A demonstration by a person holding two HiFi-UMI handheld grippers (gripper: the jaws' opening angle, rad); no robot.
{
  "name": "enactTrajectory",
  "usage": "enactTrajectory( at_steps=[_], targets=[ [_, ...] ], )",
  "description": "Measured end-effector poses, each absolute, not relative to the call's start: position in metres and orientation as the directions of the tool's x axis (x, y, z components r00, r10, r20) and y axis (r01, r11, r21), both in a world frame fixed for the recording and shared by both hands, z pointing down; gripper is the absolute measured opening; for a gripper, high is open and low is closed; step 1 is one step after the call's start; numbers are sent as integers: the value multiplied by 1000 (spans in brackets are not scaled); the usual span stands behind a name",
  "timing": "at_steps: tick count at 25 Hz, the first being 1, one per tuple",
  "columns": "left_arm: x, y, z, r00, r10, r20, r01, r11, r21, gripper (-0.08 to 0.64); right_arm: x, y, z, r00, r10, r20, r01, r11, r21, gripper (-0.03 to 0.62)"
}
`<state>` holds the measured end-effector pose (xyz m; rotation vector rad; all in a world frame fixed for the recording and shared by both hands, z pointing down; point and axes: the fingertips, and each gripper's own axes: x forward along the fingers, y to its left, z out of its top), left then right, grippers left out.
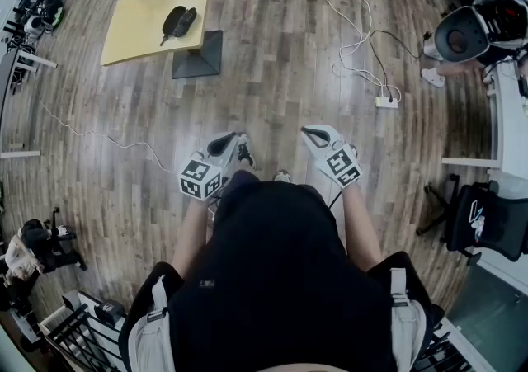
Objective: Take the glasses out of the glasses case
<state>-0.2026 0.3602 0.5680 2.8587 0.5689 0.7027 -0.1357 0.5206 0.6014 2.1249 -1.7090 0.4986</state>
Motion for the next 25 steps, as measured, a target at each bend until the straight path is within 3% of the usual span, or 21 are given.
enactTrajectory(
  at_steps=[25],
  targets=[
    [-125, 302, 575, 822, 402, 402, 324, -912, 250, 11, -67, 471, 609, 222, -837, 500, -969, -245, 20, 3]
  ],
)
